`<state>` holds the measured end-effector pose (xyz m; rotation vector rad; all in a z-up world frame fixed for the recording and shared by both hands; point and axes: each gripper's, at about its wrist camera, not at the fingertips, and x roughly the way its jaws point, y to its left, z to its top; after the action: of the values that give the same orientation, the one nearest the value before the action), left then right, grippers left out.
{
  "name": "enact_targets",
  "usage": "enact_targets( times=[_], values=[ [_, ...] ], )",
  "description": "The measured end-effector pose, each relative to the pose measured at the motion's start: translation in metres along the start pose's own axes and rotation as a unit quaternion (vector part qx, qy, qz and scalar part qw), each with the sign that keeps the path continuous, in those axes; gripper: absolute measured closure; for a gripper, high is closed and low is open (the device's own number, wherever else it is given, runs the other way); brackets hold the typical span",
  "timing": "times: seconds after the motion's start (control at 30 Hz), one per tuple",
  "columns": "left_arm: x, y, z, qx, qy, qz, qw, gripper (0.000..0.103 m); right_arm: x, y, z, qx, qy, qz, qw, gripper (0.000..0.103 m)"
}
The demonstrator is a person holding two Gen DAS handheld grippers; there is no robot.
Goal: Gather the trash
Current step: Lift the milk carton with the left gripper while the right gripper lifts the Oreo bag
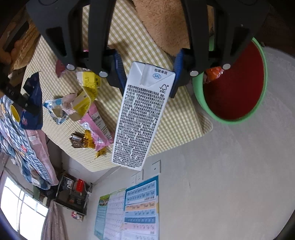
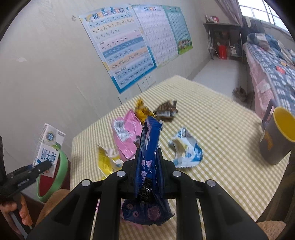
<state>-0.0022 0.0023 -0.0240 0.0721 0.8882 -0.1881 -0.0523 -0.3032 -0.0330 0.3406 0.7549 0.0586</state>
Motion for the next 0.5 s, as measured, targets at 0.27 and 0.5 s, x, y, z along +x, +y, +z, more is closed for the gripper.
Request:
enact_targets(
  times=[0.27, 0.5],
  values=[
    [-0.006, 0.006, -0.001, -0.013, -0.005, -0.018, 0.9998, 0.061, -0.013, 0.024, 0.007, -0.014, -0.008, 0.014, 1.000, 0.087],
    [-0.018, 0.031, -0.006, -0.030, -0.020, -0.002, 0.9994, 0.061, -0.008, 0.051, 0.003, -0.028, 0.010, 0.038, 0.999, 0.087]
  ],
)
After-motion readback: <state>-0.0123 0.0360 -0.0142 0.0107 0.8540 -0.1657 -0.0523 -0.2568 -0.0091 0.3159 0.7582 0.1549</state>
